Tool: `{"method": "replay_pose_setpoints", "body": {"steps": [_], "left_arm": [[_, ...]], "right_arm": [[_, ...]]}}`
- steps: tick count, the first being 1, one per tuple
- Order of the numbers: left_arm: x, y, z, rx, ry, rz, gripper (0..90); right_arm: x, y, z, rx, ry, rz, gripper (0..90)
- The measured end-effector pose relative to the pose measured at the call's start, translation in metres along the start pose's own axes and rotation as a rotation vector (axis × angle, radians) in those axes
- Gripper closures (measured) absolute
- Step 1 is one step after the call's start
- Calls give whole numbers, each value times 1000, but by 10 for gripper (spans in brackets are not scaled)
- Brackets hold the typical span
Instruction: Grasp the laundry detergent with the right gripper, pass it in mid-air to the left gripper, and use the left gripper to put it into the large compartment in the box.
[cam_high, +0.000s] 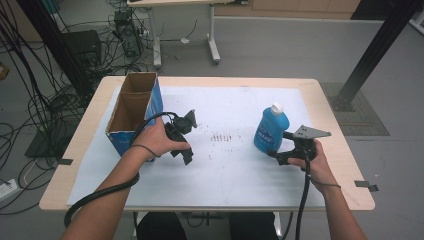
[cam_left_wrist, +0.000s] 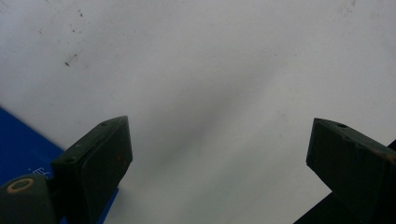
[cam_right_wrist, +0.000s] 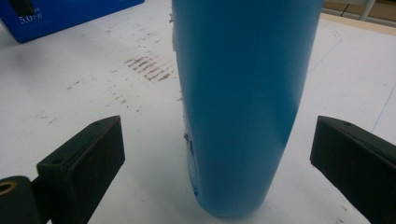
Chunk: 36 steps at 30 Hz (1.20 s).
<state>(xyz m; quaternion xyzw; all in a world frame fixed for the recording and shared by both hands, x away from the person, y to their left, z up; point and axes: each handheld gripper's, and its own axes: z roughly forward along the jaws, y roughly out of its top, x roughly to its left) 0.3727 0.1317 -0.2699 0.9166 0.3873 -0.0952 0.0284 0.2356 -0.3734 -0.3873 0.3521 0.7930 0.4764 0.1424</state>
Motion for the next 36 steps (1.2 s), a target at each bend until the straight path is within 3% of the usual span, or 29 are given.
{"method": "replay_pose_setpoints", "body": {"steps": [23,36], "left_arm": [[6,-6,-1,2,-2,-15,75],[0,-2,1,8,1,1,75]], "right_arm": [[3,-5,19,-34,-15,13,31],[3,-11,18,-53,-33,20,34]]}}
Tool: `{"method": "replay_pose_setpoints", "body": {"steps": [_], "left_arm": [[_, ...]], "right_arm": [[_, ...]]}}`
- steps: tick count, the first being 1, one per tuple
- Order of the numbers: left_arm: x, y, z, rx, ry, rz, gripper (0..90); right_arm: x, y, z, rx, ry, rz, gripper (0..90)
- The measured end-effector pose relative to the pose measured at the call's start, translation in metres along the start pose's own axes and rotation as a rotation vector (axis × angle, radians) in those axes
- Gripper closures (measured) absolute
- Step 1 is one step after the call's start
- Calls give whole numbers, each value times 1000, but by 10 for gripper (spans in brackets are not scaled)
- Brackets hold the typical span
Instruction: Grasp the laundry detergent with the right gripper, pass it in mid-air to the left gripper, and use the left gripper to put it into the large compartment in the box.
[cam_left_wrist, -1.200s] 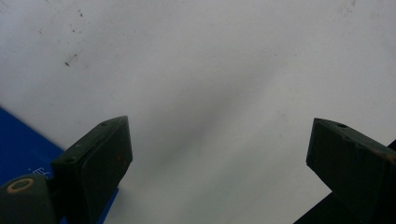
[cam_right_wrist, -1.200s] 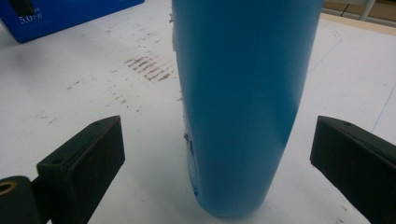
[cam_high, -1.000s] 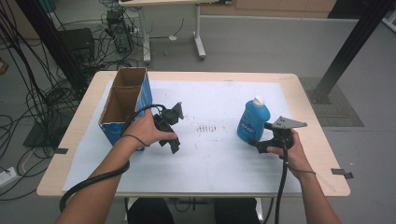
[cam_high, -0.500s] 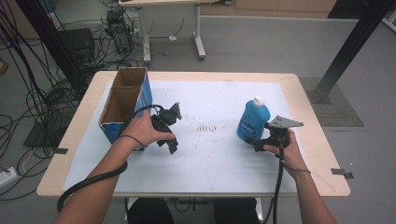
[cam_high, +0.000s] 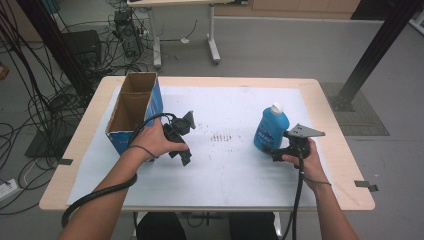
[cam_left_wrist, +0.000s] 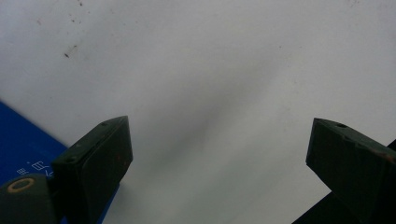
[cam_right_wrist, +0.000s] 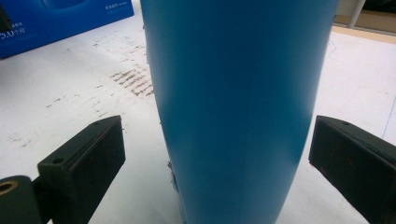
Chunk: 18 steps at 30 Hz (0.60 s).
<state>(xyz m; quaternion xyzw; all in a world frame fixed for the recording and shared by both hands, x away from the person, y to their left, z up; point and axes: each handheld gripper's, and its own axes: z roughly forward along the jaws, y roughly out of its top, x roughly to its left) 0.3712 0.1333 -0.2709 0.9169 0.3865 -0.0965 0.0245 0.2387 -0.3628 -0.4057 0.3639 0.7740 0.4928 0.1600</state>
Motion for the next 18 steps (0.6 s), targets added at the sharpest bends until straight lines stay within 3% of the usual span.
{"method": "replay_pose_setpoints", "body": {"steps": [18], "left_arm": [[-2,1,1,-3,0,6,75]], "right_arm": [[2,-8,7,-16,-21,4,43]]}}
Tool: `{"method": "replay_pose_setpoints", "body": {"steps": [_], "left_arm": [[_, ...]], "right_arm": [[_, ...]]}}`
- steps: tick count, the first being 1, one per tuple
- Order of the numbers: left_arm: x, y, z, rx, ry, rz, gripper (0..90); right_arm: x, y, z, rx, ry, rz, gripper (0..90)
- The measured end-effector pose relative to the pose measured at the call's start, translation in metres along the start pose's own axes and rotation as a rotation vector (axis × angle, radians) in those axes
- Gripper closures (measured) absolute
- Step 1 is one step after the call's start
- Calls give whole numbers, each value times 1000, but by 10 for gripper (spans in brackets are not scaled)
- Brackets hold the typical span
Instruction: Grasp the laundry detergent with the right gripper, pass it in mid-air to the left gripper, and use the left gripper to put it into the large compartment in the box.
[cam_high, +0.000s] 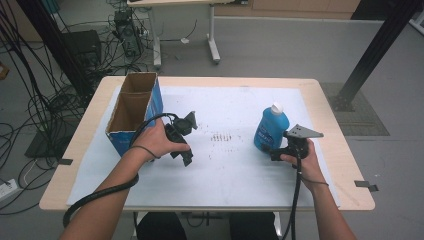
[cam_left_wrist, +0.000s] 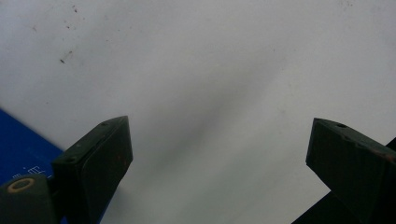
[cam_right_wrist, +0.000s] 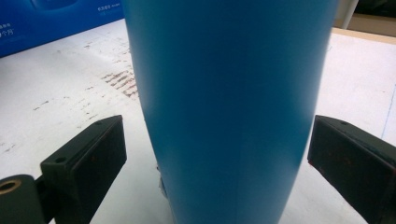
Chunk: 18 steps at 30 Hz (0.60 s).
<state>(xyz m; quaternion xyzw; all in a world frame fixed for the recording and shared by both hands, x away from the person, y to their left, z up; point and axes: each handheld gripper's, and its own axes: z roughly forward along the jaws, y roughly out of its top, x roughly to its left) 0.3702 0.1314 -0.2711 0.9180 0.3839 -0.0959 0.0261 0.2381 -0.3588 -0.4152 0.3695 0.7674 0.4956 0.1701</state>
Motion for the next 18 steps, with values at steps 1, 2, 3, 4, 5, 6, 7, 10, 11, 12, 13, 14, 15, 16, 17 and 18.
{"method": "replay_pose_setpoints", "body": {"steps": [1,2,3,4,5,6,7,10,11,12,13,14,15,16,17,18], "left_arm": [[1,0,0,2,1,0,75],[1,0,0,2,1,0,75],[1,0,0,2,0,-2,75],[1,-1,0,2,0,-3,75],[2,-1,-1,3,0,-2,75],[2,-1,0,0,0,-5,75],[2,-1,0,1,1,-6,75],[2,-1,0,0,-1,-6,75],[2,-1,0,-1,-1,-5,75],[2,-1,0,1,-1,-4,75],[2,-1,0,0,-1,-3,75],[2,-1,0,-2,-2,-3,75],[1,-1,1,-1,-3,-2,76],[1,-1,1,-1,-1,-2,76],[1,0,1,1,-2,-1,76],[1,0,1,0,-2,-2,75]], "right_arm": [[0,-1,1,-1,0,-4,45],[1,0,2,1,1,0,45],[1,0,3,0,0,-3,46],[1,0,3,0,0,-3,46],[2,0,3,-4,-3,-1,49],[2,0,4,-6,-2,-2,50],[2,0,4,-10,-5,-7,54],[2,0,4,-13,-4,-9,93],[2,0,4,-13,-4,-11,99],[2,1,3,-12,-4,-7,110],[2,1,3,-12,-4,-7,110],[2,1,3,-12,-4,-6,114],[2,1,3,-12,-6,-5,118],[2,1,3,-12,-8,-2,123],[2,1,2,-14,-11,-1,130],[2,1,2,-14,-11,0,137]]}}
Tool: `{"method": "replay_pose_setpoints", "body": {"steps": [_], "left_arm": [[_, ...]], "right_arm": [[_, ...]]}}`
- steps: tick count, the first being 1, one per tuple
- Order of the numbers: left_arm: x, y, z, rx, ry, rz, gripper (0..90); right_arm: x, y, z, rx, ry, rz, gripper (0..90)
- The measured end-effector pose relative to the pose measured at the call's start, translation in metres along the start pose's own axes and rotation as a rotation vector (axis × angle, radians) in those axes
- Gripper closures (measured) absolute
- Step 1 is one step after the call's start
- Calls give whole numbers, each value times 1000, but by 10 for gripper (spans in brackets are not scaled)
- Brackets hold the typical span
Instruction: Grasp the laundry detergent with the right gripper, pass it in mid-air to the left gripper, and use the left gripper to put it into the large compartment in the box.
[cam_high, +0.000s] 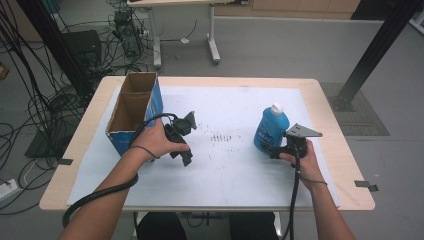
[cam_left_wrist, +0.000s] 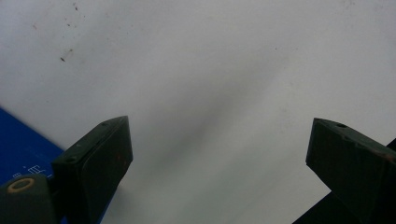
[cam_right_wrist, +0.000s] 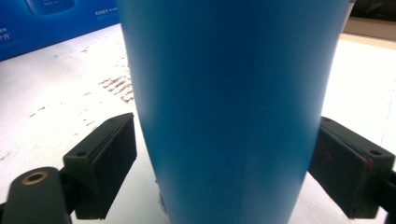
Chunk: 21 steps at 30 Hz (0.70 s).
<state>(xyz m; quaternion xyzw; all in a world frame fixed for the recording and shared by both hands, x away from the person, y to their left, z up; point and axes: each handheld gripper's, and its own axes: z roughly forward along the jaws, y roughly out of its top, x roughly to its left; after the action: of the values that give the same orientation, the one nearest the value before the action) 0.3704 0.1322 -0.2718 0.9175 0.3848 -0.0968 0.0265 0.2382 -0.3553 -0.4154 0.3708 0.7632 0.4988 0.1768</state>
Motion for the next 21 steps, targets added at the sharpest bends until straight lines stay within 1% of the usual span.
{"method": "replay_pose_setpoints", "body": {"steps": [16,18,19,21], "left_arm": [[0,1,2,3,-3,-1,76],[0,1,2,3,-2,-1,76],[0,1,2,2,-2,-1,76],[0,1,2,2,-1,-1,76]], "right_arm": [[2,-2,4,-8,-8,17,185],[2,-2,4,-10,-7,18,201],[2,-3,4,-13,-7,20,227],[1,-3,4,-14,-6,23,230]]}}
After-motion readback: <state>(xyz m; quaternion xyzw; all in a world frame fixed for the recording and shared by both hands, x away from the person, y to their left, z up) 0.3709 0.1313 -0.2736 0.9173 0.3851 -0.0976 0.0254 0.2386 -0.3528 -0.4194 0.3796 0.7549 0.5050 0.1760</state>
